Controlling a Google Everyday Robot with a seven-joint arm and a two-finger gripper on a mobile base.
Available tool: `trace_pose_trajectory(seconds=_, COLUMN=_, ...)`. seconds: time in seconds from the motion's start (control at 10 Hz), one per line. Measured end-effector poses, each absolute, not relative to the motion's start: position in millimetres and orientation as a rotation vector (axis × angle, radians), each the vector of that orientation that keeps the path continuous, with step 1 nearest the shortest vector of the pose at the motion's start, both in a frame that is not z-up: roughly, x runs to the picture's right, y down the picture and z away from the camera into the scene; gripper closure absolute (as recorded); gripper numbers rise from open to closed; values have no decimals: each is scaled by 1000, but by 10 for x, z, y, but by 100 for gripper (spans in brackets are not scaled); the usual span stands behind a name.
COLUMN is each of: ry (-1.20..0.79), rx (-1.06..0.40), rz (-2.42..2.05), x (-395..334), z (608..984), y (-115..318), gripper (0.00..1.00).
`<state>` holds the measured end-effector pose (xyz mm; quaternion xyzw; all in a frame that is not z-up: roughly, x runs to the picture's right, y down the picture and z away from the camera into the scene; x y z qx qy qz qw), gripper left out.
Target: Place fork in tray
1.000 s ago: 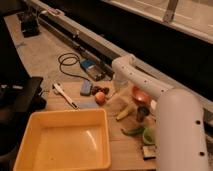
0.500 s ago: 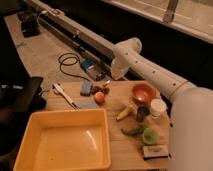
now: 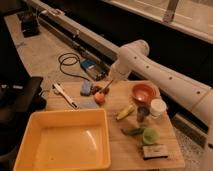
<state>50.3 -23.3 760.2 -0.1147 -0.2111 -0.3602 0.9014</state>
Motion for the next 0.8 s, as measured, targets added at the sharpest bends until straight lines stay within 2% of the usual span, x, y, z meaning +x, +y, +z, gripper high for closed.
trace_pose_trajectory(seconds=0.4, ry=-551, rx=-252, rz=-843, x=259, z=7009, y=513, gripper=100)
trace_pose_trajectory(seconds=0.8, ry=-797, rx=-310, rz=-1025, x=-145, z=6785, y=1192, gripper=100)
